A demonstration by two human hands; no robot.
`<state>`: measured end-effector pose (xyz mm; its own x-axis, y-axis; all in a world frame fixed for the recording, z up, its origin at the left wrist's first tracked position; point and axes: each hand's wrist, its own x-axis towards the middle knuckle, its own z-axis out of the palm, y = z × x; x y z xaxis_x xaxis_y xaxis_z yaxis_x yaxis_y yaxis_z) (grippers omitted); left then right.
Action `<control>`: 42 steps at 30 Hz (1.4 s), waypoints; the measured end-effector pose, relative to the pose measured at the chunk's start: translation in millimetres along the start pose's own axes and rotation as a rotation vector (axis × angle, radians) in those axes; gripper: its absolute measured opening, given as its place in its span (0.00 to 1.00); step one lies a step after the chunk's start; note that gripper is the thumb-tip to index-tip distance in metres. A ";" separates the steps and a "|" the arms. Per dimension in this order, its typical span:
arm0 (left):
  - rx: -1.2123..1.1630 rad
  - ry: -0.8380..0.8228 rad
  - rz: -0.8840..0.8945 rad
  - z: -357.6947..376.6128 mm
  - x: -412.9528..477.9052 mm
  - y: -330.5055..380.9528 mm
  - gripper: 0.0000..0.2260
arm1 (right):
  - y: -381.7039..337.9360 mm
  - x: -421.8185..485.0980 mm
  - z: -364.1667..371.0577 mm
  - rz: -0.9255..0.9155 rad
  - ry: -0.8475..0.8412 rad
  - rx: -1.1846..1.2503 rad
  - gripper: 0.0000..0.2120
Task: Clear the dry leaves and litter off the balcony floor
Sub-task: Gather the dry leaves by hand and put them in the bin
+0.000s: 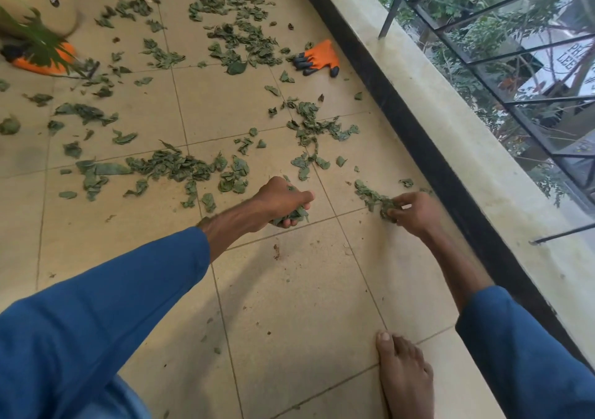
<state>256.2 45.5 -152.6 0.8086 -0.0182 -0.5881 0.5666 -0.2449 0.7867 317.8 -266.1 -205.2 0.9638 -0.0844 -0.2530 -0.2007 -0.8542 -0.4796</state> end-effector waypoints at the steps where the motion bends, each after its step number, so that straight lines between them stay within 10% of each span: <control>1: 0.001 -0.001 -0.001 1.1 1.2 0.0 0.11 | 3.2 1.0 -2.0 -0.002 0.004 -0.023 0.10; 9: 0.009 -0.040 -0.019 12.6 7.3 0.8 0.12 | 17.0 -12.2 44.8 -0.072 0.042 -0.111 0.05; 15: 0.020 -0.050 -0.019 20.7 11.7 3.3 0.11 | 34.4 -25.9 42.1 0.005 0.024 -0.096 0.28; 19: 0.030 -0.069 -0.018 25.9 13.5 4.5 0.11 | 38.7 -20.6 31.8 -0.021 -0.062 -0.203 0.13; 42: -0.004 -0.066 -0.012 12.5 13.1 3.4 0.12 | 16.0 -13.4 60.9 -0.298 0.187 -0.265 0.06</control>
<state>266.7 32.2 -160.0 0.7898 -0.0788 -0.6083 0.5769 -0.2416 0.7803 290.9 -247.4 -260.6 0.9928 0.1156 0.0318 0.1198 -0.9554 -0.2700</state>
